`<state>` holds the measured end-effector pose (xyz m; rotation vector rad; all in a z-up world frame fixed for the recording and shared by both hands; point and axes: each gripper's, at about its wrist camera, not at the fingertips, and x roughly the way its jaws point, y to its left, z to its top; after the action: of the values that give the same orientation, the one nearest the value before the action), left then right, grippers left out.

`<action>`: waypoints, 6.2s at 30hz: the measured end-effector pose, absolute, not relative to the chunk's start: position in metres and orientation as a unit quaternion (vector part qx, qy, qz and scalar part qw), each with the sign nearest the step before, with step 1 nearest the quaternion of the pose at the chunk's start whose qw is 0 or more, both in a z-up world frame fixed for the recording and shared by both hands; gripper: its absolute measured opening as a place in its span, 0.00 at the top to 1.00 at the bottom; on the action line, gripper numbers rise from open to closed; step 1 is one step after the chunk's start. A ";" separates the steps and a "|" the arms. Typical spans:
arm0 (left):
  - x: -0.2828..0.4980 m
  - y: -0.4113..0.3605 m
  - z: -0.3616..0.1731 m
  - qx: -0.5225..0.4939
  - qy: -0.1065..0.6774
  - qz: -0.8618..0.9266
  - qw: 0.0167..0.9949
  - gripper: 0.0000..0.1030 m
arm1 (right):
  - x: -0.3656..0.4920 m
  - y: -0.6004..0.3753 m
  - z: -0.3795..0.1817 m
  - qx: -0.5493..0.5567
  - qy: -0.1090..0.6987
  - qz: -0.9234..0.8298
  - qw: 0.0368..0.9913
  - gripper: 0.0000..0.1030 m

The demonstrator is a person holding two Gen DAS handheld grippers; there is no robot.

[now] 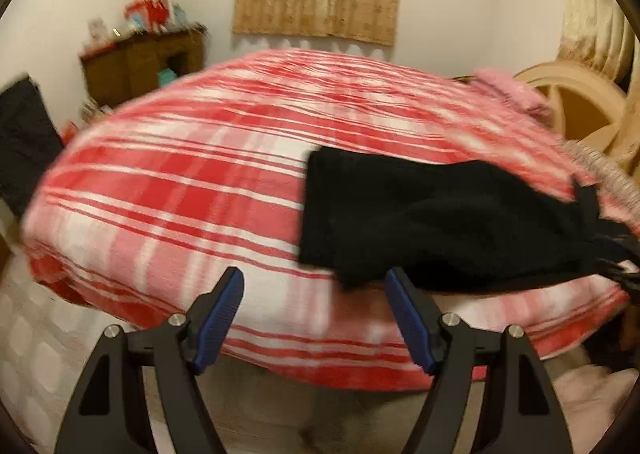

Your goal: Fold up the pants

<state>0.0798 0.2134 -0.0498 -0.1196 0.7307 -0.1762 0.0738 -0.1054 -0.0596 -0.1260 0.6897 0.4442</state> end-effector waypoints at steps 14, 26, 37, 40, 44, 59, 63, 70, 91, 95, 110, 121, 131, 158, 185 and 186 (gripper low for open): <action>0.103 0.170 -0.057 -0.218 0.382 -0.204 0.875 0.26 | 0.102 -0.062 -0.063 0.013 0.320 0.235 0.918 0.33; 0.112 0.206 -0.082 -0.323 0.382 -0.111 0.859 0.77 | 0.103 -0.074 -0.067 0.040 0.329 0.224 0.917 0.33; 0.115 0.205 -0.081 -0.317 0.391 -0.118 0.856 0.75 | 0.105 -0.073 -0.075 0.047 0.346 0.223 0.910 0.33; 0.113 0.208 -0.074 -0.309 0.377 -0.114 0.866 0.75 | 0.105 -0.072 -0.078 0.046 0.351 0.219 0.909 0.33; 0.112 0.203 -0.058 -0.259 0.354 -0.107 0.892 0.83 | 0.105 -0.069 -0.081 0.044 0.355 0.221 0.907 0.33; 0.120 0.203 -0.082 -0.095 0.373 -0.132 0.914 0.83 | 0.106 -0.062 -0.089 0.042 0.372 0.226 0.899 0.33; 0.107 0.220 -0.081 -0.129 0.370 -0.158 0.906 0.68 | 0.104 -0.056 -0.086 0.027 0.365 0.231 0.901 0.33; 0.078 0.244 -0.024 -0.074 0.306 -0.092 0.945 0.41 | 0.107 -0.048 -0.082 0.023 0.360 0.254 0.897 0.33; 0.153 0.174 -0.065 -0.052 0.324 0.035 0.944 0.25 | 0.159 -0.081 -0.062 0.027 0.359 0.276 0.891 0.33; 0.137 0.160 -0.058 -0.041 0.305 0.030 0.951 0.25 | 0.212 -0.088 -0.054 0.064 0.354 0.301 0.883 0.33; 0.147 0.131 -0.090 0.028 0.319 0.057 0.945 0.11 | 0.229 -0.049 -0.105 0.038 0.451 0.365 0.814 0.26; 0.146 0.130 -0.093 0.037 0.321 0.051 0.945 0.09 | 0.303 -0.070 -0.110 0.292 0.443 0.393 0.751 0.14; 0.144 0.131 -0.096 0.040 0.313 0.040 0.948 0.07 | 0.302 -0.184 -0.104 0.423 0.411 0.268 0.762 0.31; 0.152 0.128 -0.091 0.021 0.336 0.064 0.939 0.04 | 0.286 -0.430 -0.061 0.188 0.470 -0.264 0.821 0.33; 0.153 0.127 -0.091 0.016 0.334 0.072 0.940 0.02 | 0.092 -0.465 -0.005 0.276 0.321 -0.197 0.885 0.96; 0.153 0.126 -0.091 0.016 0.334 0.072 0.940 0.02 | 0.088 -0.465 -0.005 0.270 0.314 -0.192 0.890 0.96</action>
<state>0.1528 0.1265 -0.0915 0.0329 0.6821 0.1479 0.0881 -0.4648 -0.0048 0.5597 0.6521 -0.3981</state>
